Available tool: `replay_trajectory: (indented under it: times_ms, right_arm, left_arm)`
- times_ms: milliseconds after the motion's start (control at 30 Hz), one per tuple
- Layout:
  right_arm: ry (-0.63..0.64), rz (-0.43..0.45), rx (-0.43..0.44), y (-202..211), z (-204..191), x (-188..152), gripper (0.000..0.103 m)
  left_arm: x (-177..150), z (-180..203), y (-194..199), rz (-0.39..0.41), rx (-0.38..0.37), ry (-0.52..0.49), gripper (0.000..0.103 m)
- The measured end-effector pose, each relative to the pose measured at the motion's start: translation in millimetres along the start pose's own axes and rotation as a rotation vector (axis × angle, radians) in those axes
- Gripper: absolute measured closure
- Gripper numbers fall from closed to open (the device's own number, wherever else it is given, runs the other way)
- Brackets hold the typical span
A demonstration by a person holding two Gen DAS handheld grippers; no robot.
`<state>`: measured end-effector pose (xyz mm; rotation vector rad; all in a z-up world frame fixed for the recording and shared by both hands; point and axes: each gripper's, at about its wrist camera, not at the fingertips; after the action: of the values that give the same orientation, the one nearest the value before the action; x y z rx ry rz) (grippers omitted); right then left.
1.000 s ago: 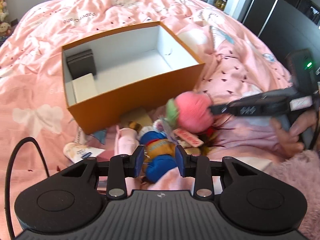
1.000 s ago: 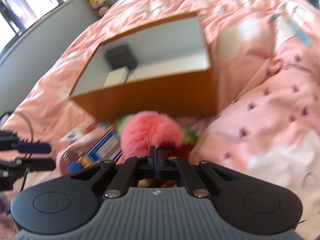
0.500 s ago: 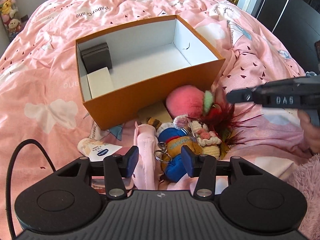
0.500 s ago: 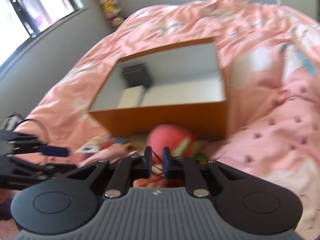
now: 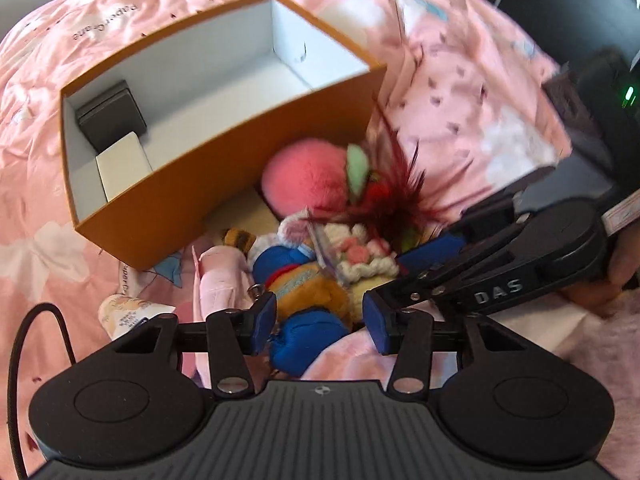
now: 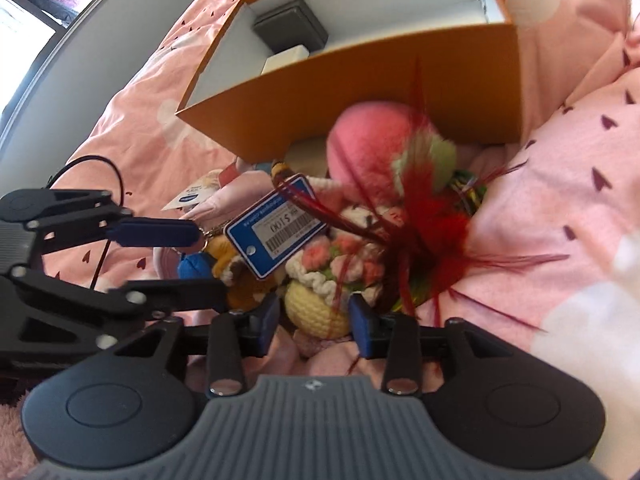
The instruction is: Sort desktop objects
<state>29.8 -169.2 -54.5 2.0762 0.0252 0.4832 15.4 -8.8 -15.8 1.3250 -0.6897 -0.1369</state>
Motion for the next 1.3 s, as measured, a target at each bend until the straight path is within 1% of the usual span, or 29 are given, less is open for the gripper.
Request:
replay_trajectory:
  times_ms: [67,133,167,200,267,300,367,400,500,567,633,733,767,800,900,1000,1133,1200,1300]
  right_arm:
    - [0.016,-0.005,-0.011,-4,-3,0,0.052]
    - [0.030,-0.009,-0.029,-7,-6,1,0.051]
    - [0.037,-0.013,-0.039,-8,-7,2,0.050]
    - [0.045,-0.014,-0.051,-9,-9,2,0.050]
    - [0.066,-0.014,-0.080,-9,-13,2,0.049]
    - [0.084,-0.010,-0.112,-8,-15,0,0.049]
    - [0.135,0.001,-0.209,-8,-22,-2,0.042]
    - [0.141,-0.003,-0.210,-8,-22,-2,0.041]
    - [0.135,-0.018,-0.165,-13,-18,0,0.041]
    - [0.121,-0.031,-0.138,-21,-14,3,0.041]
    - [0.105,-0.045,-0.119,-30,-9,7,0.038]
    - [0.075,-0.062,-0.095,-37,-4,11,0.037]
    - [0.071,-0.059,-0.088,-37,-5,10,0.038]
    - [0.069,-0.050,-0.085,-35,-4,8,0.042]
    - [0.076,-0.021,-0.092,-26,-6,3,0.049]
    - [0.079,0.002,-0.102,-18,-7,0,0.052]
    - [0.069,0.028,-0.114,-3,-4,-5,0.052]
    - [0.060,0.039,-0.115,4,-1,-9,0.053]
    - [0.050,0.049,-0.111,10,1,-11,0.053]
  left_arm:
    - [0,-1,-6,-0.031,0.011,-0.022,0.042]
    - [1,-4,-12,-0.056,0.002,-0.031,0.042]
    - [1,-7,-13,-0.066,-0.001,-0.031,0.038]
    - [1,-9,-14,-0.071,-0.003,-0.031,0.036]
    - [0,-12,-14,-0.073,-0.015,-0.031,0.035]
    - [-1,-13,-14,-0.072,-0.017,-0.028,0.035]
    - [-3,-16,-12,-0.070,-0.019,-0.015,0.035]
    - [-3,-17,-12,-0.069,-0.023,-0.004,0.035]
    - [-4,-19,-13,-0.067,-0.029,0.017,0.035]
    - [-4,-19,-13,-0.064,-0.027,0.019,0.035]
    - [-5,-19,-12,-0.062,-0.025,0.022,0.035]
    - [-5,-20,-13,-0.064,-0.023,0.035,0.035]
    - [-6,-21,-13,-0.062,-0.025,0.038,0.035]
    - [-6,-21,-12,-0.060,-0.027,0.041,0.035]
    - [-5,-20,-12,-0.054,-0.036,0.038,0.035]
    - [-3,-18,-14,-0.062,-0.031,0.024,0.035]
    - [1,-14,-17,-0.076,-0.023,-0.003,0.034]
    - [2,-12,-21,-0.084,-0.016,-0.009,0.031]
    - [5,-2,-28,-0.093,0.030,-0.036,0.030]
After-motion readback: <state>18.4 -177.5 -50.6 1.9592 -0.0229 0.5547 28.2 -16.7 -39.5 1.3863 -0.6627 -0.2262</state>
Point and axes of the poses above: each gripper's, at about its wrist camera, not at the fingertips, and y roughly against the way its jaws point, z to its right, x to its top, and after that the axes turned 1 degree about -x, right-handed
